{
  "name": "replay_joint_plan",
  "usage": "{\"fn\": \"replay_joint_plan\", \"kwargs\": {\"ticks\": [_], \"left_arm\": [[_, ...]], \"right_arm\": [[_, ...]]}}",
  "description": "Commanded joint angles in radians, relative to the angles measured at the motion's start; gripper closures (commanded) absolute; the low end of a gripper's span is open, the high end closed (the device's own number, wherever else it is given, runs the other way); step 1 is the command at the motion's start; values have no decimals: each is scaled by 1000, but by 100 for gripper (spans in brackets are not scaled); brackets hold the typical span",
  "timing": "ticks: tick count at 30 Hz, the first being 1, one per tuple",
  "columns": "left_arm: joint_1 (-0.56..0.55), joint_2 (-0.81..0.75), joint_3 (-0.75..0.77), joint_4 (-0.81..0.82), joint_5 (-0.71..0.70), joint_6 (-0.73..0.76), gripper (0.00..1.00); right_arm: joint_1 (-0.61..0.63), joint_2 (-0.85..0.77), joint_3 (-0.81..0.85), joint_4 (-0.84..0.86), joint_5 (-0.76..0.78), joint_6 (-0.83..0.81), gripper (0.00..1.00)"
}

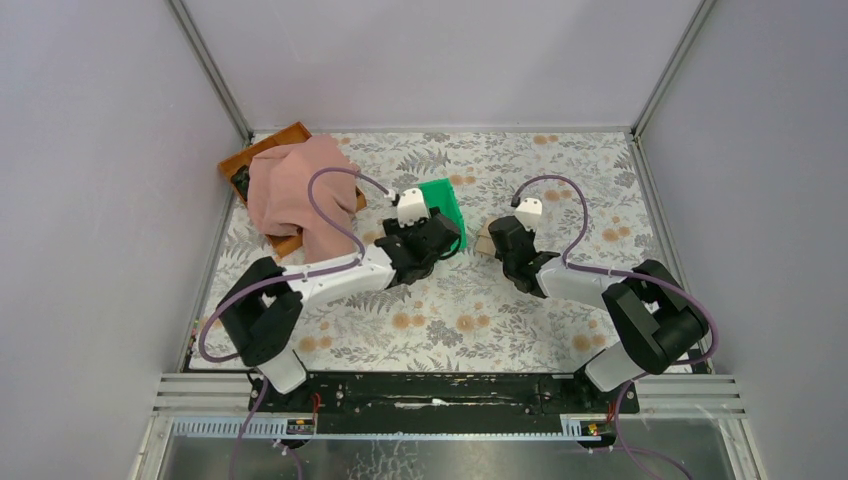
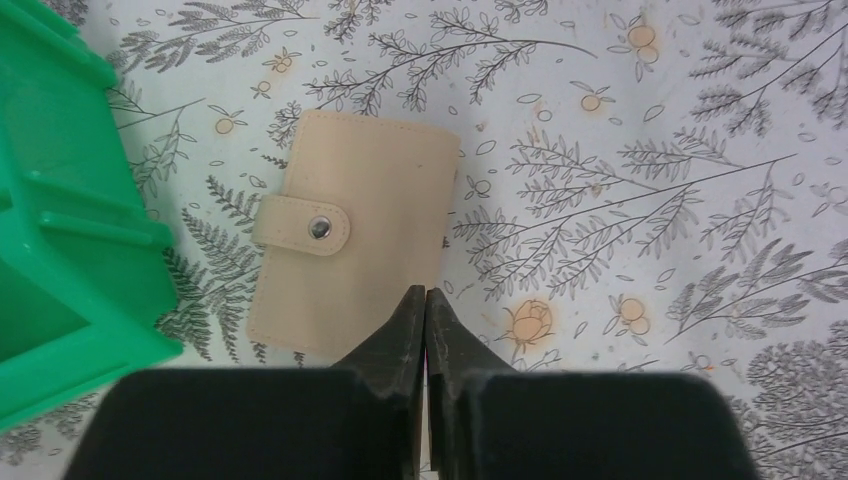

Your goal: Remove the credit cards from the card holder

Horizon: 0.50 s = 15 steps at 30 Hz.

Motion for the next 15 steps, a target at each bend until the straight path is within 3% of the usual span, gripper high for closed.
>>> {"fn": "replay_joint_plan", "kwargs": {"ticks": [1,3,5,8,11,15], "left_arm": [[-110,-39,-53,76,-53,8,27],[-160,-29,-74,84,-39,-22,42],[-194,-6,-82,91,-21,-42,65],[-208,40,-77,96,5,-57,84],[-205,78,-58,111,6,-35,93],[-191,151,-17,137,-22,2,92]], "right_arm": [[-3,-7,41,-14,73,10,100],[-4,-17,34,-13,89,9,100],[-4,-28,27,-7,95,9,100],[-4,-44,15,1,104,9,100],[-4,-64,2,8,118,14,100],[-4,-79,-8,10,124,21,100]]}}
